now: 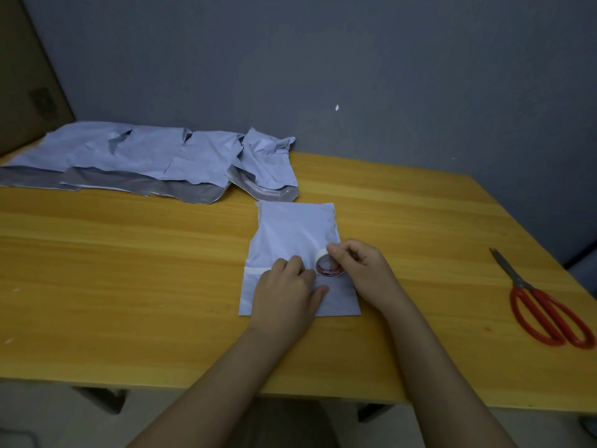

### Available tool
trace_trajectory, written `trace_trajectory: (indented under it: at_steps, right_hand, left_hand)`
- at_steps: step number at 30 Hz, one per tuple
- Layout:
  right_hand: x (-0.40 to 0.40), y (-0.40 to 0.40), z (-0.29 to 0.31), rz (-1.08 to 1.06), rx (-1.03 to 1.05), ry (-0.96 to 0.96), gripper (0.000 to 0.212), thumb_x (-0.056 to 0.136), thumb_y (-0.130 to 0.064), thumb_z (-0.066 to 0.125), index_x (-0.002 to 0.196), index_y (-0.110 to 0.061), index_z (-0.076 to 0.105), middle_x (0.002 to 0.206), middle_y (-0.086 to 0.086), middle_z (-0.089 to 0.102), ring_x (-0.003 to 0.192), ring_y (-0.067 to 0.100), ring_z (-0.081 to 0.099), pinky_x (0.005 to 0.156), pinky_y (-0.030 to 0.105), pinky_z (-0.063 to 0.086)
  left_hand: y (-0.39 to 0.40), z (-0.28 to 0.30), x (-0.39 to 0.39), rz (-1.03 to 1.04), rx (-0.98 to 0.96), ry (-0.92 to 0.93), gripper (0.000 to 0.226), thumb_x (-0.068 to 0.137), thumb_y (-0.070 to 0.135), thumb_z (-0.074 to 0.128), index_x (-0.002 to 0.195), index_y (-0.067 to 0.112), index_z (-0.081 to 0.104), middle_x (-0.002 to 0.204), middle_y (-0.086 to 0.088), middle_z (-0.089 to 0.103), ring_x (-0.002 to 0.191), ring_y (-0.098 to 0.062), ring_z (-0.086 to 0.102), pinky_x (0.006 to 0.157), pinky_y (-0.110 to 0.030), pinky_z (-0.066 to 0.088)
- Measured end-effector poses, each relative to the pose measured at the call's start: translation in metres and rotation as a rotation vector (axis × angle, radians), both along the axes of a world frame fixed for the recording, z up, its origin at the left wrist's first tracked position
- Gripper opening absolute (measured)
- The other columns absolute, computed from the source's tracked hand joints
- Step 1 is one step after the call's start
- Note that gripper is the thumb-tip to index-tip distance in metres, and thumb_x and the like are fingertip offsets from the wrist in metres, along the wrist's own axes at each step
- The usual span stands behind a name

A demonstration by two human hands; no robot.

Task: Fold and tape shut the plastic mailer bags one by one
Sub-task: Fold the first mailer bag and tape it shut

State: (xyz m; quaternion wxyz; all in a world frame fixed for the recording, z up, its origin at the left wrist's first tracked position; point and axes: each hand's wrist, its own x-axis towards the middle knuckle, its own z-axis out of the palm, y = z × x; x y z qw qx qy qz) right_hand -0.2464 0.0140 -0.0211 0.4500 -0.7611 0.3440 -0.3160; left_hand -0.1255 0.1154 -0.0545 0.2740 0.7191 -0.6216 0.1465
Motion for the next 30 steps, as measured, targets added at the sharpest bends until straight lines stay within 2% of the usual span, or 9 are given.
trace_trajectory:
  at_steps: [2,5,7,10,13,15,19,24,30]
  right_hand:
    - [0.0021,-0.0006,-0.0004,-0.004,0.024,-0.041,0.034,0.092,-0.027,0.06,0.078,0.004,0.061,0.067,0.004,0.056,0.064,0.01,0.051,0.061,0.019,0.041]
    - [0.0039,-0.0023,-0.0015,0.004,0.021,-0.063,0.036,0.091,-0.029,0.061,0.078,0.005,0.06,0.066,0.007,0.053,0.063,0.013,0.049,0.06,0.023,0.04]
    - [0.0043,-0.004,-0.0014,0.009,0.026,-0.068,0.035,0.09,-0.026,0.062,0.077,0.006,0.06,0.061,0.001,0.051,0.059,0.011,0.047,0.057,0.02,0.039]
    - [0.0051,-0.0075,0.0009,0.018,0.031,-0.061,0.03,0.091,-0.021,0.062,0.079,0.007,0.06,0.05,-0.013,0.049,0.051,0.002,0.045,0.054,0.014,0.038]
    - [0.0045,-0.0087,0.0008,0.027,0.024,-0.068,0.029,0.09,-0.022,0.063,0.079,0.005,0.06,0.052,-0.011,0.049,0.054,0.007,0.046,0.055,0.018,0.039]
    - [0.0044,-0.0063,0.0004,0.036,0.007,-0.076,0.03,0.089,-0.024,0.063,0.08,0.004,0.059,0.059,0.0,0.05,0.057,0.011,0.046,0.057,0.022,0.04]
    - [0.0071,-0.0001,-0.0006,0.049,-0.033,-0.064,0.026,0.09,-0.019,0.063,0.082,0.005,0.057,0.063,0.0,0.044,0.051,0.001,0.038,0.052,0.013,0.034]
    - [0.0092,-0.0014,-0.0033,0.031,-0.028,-0.083,0.025,0.089,-0.019,0.065,0.079,0.002,0.057,0.063,0.001,0.044,0.053,0.006,0.039,0.052,0.014,0.035]
    - [0.0109,-0.0009,-0.0019,0.014,-0.028,-0.145,0.013,0.088,-0.012,0.066,0.082,-0.007,0.056,0.058,0.002,0.043,0.049,0.003,0.039,0.049,0.013,0.034]
  left_hand:
    - [-0.0003,-0.0013,0.0,0.004,-0.01,0.0,0.044,0.082,0.047,0.04,0.074,0.014,0.068,0.071,-0.001,0.052,0.063,-0.021,0.053,0.046,-0.031,0.046]
    - [0.0002,-0.0008,-0.0014,0.031,-0.012,-0.024,0.033,0.08,0.044,0.054,0.074,0.015,0.068,0.07,0.0,0.053,0.063,-0.02,0.054,0.045,-0.03,0.043]
    - [0.0013,-0.0008,-0.0021,0.034,-0.008,-0.022,0.028,0.078,0.042,0.063,0.075,0.015,0.068,0.07,0.0,0.054,0.064,-0.02,0.056,0.044,-0.028,0.041]
    - [0.0031,0.0006,-0.0031,0.06,-0.012,-0.034,0.032,0.081,0.045,0.056,0.078,0.017,0.07,0.07,0.002,0.056,0.065,-0.018,0.058,0.041,-0.025,0.039]
    - [0.0041,0.0013,-0.004,0.062,0.002,-0.043,0.027,0.073,0.042,0.077,0.081,0.016,0.071,0.071,0.002,0.057,0.066,-0.017,0.059,0.038,-0.024,0.035]
    - [0.0052,0.0027,-0.0045,0.063,0.038,-0.057,0.027,0.07,0.042,0.079,0.079,0.018,0.071,0.071,0.003,0.056,0.066,-0.016,0.058,0.038,-0.022,0.033]
    - [0.004,0.0022,-0.0048,0.069,0.07,-0.078,0.026,0.074,0.043,0.074,0.076,0.017,0.07,0.073,0.002,0.054,0.066,-0.017,0.055,0.041,-0.022,0.03]
    - [0.0016,-0.0016,-0.0021,0.052,0.046,-0.048,0.044,0.083,0.046,0.037,0.077,0.017,0.069,0.074,0.0,0.052,0.067,-0.019,0.054,0.045,-0.028,0.039]
    - [0.0028,-0.0016,-0.0038,0.058,0.015,-0.023,0.046,0.083,0.045,0.037,0.079,0.015,0.071,0.076,-0.001,0.054,0.069,-0.021,0.056,0.047,-0.028,0.042]
